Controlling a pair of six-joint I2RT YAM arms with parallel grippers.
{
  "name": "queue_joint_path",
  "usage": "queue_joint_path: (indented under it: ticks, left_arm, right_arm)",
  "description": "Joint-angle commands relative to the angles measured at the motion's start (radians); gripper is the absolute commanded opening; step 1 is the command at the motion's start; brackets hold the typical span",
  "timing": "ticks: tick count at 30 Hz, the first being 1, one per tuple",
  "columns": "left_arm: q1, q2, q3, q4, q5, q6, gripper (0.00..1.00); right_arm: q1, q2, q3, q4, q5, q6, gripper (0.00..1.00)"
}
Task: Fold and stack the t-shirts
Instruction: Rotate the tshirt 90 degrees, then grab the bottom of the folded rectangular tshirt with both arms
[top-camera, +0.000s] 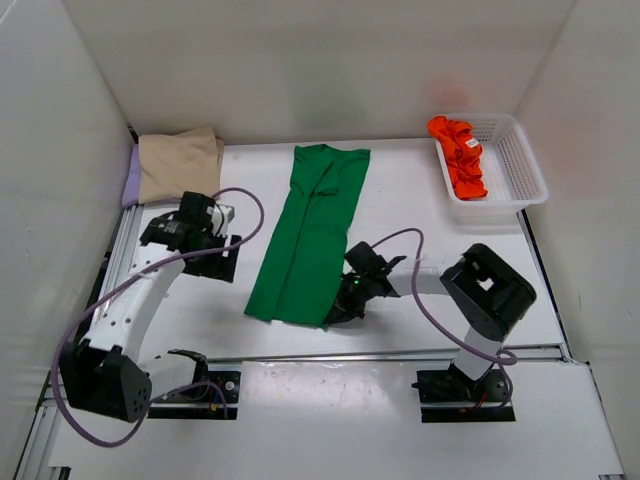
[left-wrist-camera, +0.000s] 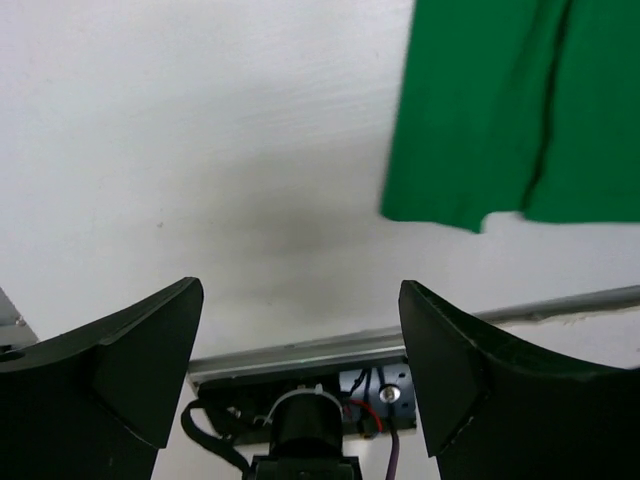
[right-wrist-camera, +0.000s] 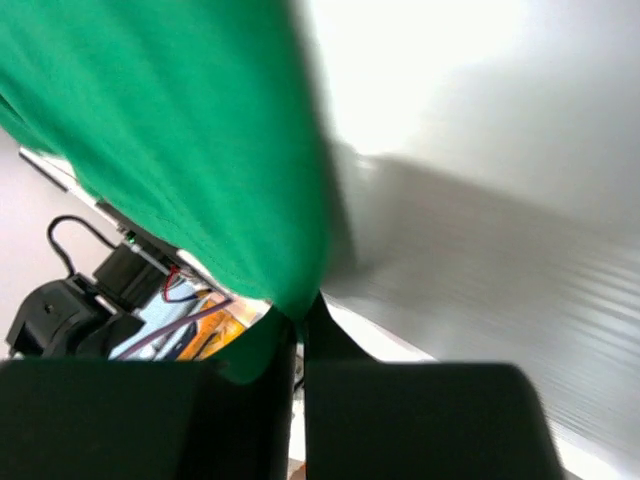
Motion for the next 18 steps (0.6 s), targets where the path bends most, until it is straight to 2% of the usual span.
queue_joint_path:
  ticks: [1, 5, 6, 9, 11, 14, 16, 18]
  left_arm:
    - [-0.095, 0.07, 0.029, -0.049, -0.034, 0.0, 0.89]
    - [-0.328, 0.179, 0.102, -0.058, 0.01, 0.0, 0.89]
    - [-0.422, 0.234, 0.122, -0.046, -0.004, 0.0, 0.89]
    - [-0.521, 0.299, 0.165, 0.05, 0.01, 0.0, 0.89]
    - [-0.535, 0.299, 0.135, 0.15, 0.082, 0.0, 0.89]
    - [-0.456, 0.336, 0.048, 0.184, 0.232, 0.0, 0.84]
    - [-0.395, 0.362, -0.035, 0.193, 0.306, 0.0, 0.83]
    - [-0.382, 0.362, -0.097, 0.222, 0.367, 0.0, 0.83]
  right_arm:
    - [-0.078, -0.053, -0.092, -0.137, 0.034, -0.11, 0.0]
    - [-0.126, -0.133, -0.119, -0.295, 0.074, -0.331, 0.0]
    - [-0.15, -0.172, -0.162, -0.295, 0.074, -0.357, 0.0]
    - [-0.205, -0.231, -0.224, -0.295, 0.029, -0.45, 0.0]
    - [-0.227, -0.255, -0.251, -0.286, -0.027, -0.517, 0.02]
    - [-0.238, -0.28, -0.251, -0.295, -0.027, -0.56, 0.02]
    - [-0.238, -0.289, -0.251, -0.295, -0.027, -0.574, 0.14]
    - [-0.25, -0.308, -0.241, -0.304, -0.037, -0.6, 0.28]
